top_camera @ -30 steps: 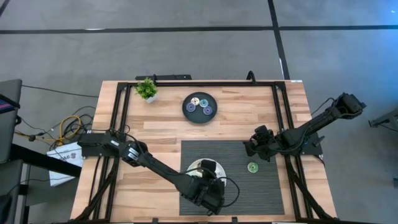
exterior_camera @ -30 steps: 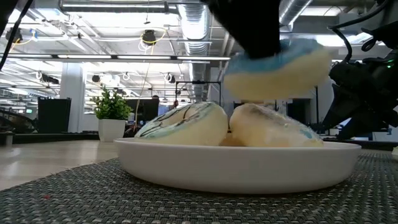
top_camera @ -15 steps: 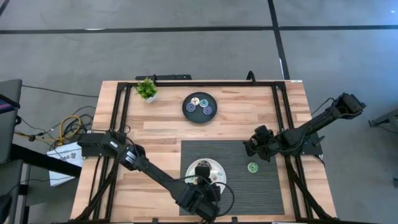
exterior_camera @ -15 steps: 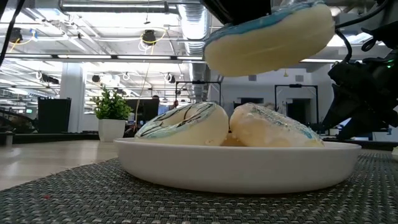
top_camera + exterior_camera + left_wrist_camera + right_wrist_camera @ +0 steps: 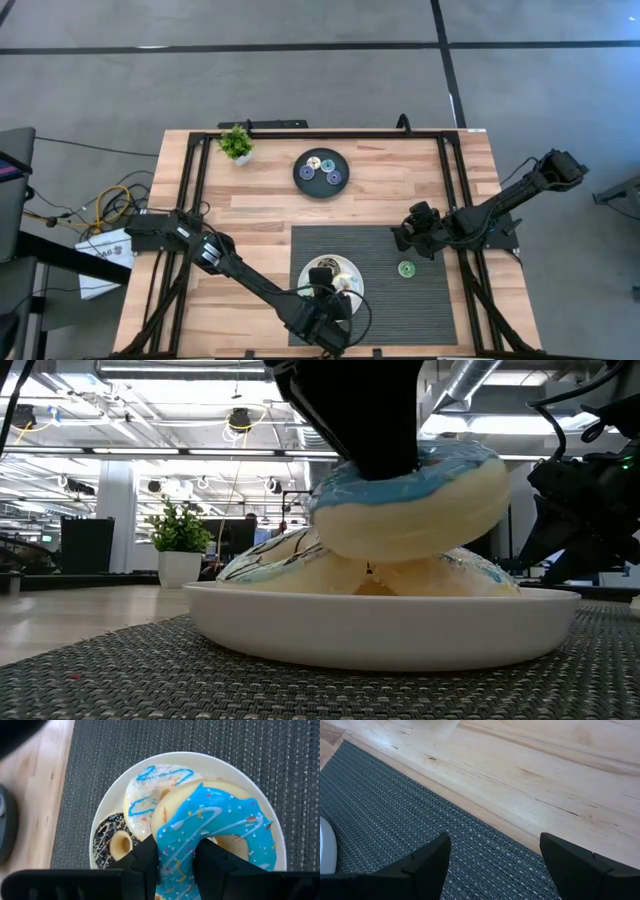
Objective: Pick & Place donuts
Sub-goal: Put the large blue donut on the white plate
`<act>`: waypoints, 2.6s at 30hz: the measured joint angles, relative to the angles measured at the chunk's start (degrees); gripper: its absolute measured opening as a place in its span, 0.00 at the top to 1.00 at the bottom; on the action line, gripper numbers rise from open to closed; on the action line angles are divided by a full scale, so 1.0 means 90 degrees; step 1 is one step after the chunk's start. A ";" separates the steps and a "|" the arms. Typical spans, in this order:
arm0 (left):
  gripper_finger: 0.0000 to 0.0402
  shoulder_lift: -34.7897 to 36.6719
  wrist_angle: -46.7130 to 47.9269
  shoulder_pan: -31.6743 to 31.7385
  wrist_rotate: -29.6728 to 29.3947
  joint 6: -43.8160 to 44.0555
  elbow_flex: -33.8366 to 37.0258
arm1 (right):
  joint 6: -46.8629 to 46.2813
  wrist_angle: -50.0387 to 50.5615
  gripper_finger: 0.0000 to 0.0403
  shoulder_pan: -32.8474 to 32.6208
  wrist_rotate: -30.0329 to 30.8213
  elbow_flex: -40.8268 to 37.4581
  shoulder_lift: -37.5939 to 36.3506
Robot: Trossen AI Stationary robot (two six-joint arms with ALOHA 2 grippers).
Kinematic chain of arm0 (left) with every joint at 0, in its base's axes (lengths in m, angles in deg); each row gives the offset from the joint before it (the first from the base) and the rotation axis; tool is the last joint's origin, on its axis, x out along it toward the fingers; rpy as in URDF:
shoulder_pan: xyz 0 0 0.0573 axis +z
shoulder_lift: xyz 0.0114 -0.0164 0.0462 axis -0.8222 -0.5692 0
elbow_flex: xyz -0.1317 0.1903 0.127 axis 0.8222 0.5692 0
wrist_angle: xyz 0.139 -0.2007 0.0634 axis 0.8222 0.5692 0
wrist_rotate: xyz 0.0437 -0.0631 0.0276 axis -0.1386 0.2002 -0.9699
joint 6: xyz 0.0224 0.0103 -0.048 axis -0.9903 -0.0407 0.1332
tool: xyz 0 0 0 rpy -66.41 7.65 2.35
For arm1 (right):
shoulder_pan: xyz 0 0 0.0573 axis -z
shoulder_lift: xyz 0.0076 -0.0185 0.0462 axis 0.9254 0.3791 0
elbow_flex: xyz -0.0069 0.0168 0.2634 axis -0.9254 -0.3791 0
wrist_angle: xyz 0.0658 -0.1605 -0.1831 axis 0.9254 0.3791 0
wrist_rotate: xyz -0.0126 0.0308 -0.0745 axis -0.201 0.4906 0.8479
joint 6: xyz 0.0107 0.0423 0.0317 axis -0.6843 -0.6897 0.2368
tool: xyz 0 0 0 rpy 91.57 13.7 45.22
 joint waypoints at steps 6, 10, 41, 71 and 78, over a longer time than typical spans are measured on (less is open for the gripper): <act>0.76 -0.0010 -0.0058 -0.0002 0.0138 0.0287 0.0000 | 0.0002 -0.0002 0.26 0.0000 0.0008 0.0000 0.0000; 0.76 -0.0158 -0.0113 -0.0022 0.0103 0.0355 -0.0001 | 0.0005 0.0002 0.26 0.0000 0.0012 0.0000 0.0000; 0.51 -0.0311 0.0582 -0.0010 0.0476 0.0114 -0.0597 | 0.0163 -0.0022 0.26 -0.0002 0.0032 0.0000 0.0002; 0.51 -0.0274 0.1102 0.0000 0.0699 0.0044 -0.0753 | 0.0163 -0.0019 0.26 -0.0002 0.0029 0.0000 0.0002; 0.51 -0.0274 0.1103 0.0002 0.0697 -0.0075 -0.0755 | 0.0163 -0.0022 0.26 -0.0002 0.0025 0.0000 0.0002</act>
